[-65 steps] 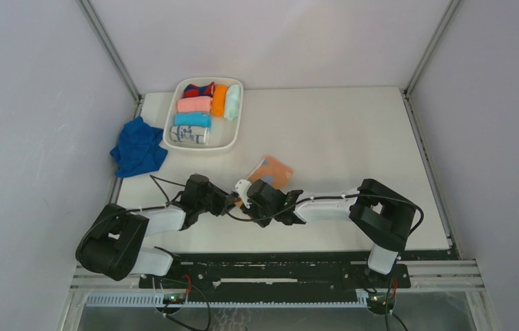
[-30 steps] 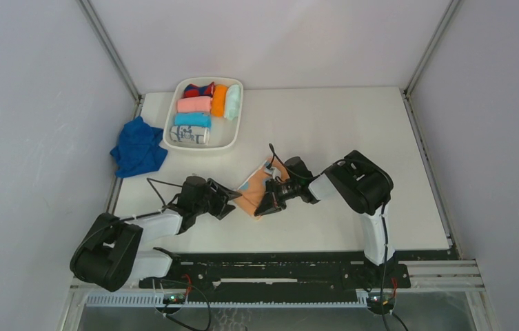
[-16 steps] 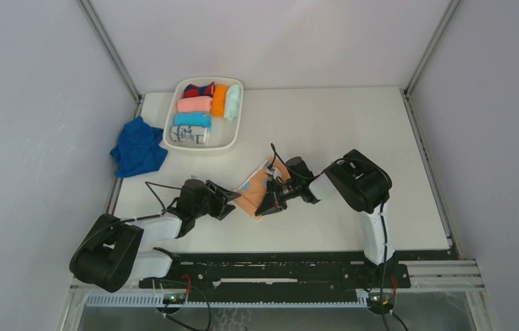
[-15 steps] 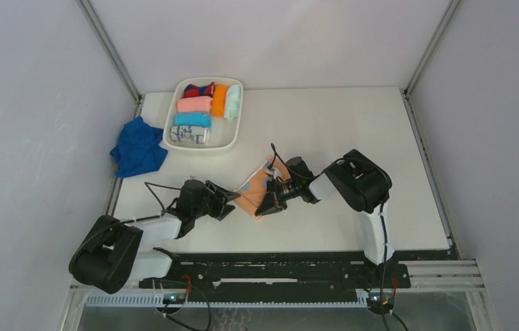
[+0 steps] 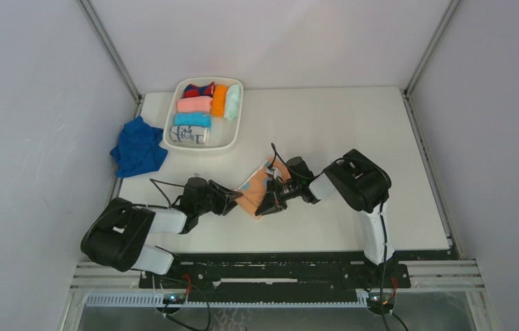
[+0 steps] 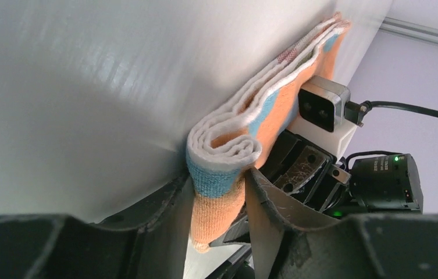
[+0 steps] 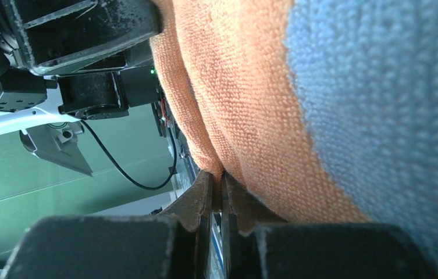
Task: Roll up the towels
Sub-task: Roll the towel at the center of the board.
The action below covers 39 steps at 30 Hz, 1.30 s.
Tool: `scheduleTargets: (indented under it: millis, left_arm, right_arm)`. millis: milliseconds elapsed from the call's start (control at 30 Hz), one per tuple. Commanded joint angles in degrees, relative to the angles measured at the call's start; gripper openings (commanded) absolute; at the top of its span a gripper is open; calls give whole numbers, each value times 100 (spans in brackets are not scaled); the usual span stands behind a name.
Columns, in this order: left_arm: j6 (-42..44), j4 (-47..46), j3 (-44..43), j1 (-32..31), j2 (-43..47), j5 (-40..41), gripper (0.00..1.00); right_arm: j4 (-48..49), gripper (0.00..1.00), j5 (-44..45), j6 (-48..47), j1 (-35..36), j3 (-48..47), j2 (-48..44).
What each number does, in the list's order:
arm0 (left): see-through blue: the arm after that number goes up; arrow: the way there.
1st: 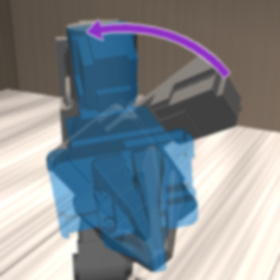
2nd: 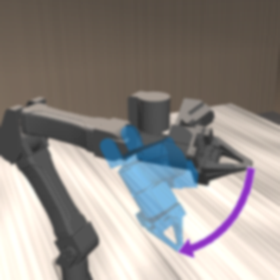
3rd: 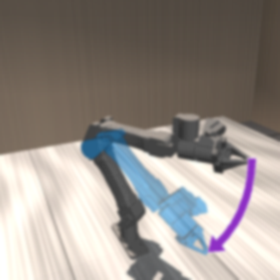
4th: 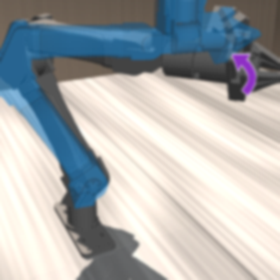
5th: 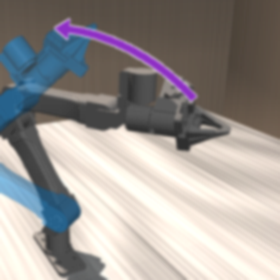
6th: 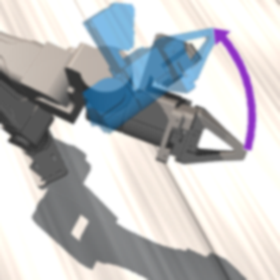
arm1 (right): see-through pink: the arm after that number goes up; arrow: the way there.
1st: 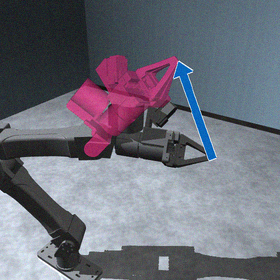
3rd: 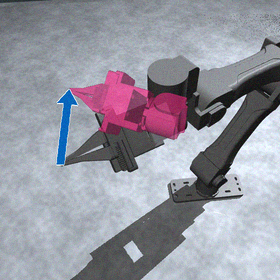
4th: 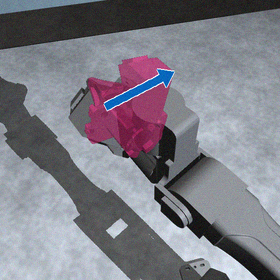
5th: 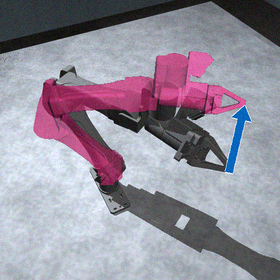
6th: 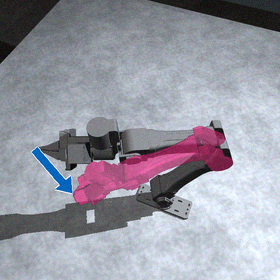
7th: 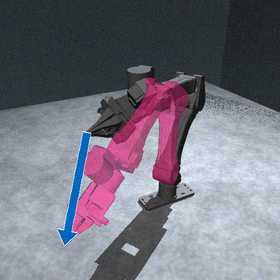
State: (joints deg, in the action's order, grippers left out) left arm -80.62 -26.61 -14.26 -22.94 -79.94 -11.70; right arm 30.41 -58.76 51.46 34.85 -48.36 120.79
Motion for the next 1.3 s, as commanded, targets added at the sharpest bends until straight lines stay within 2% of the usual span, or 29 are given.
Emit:
scheduleTargets:
  millis: [0, 100, 200, 300, 500, 633, 800, 967, 1267]
  left_arm:
    - [187, 409, 250, 35, -697, 259, 42]
    - [146, 224, 353, 36, -769, 229, 32]
    - [178, 281, 428, 26, -562, 275, 18]
    - [387, 932, 266, 13, -127, 428, 13]
    - [998, 2633, -333, -40, 754, 886, 11]
    - [1281, 3117, -642, -50, 677, 850, 11]
    - [1436, 3563, -896, -66, 677, 884, 11]
    - [1630, 3982, -1199, -70, 644, 904, 11]
    - [1666, 4023, -1278, -79, 613, 845, 12]
  right_arm:
    - [-444, 0, 393, -96, -75, 88, 216]
    - [-575, 0, 458, -228, -79, 84, 133]
    - [-748, 0, 542, -395, -70, 85, -42]
    - [-1214, 3, 800, -795, -27, 50, -445]
    - [-2778, 18, 1906, -2109, 329, -226, -1566]
    - [-3528, 30, 3254, -2860, 838, -367, -2381]
    - [-3651, 45, 5269, -3977, 1992, -377, -3208]
    - [-3338, 50, 6414, -5000, 2878, -463, -3226]
    - [-3217, 52, 7189, -5763, 3606, -1031, -2387]
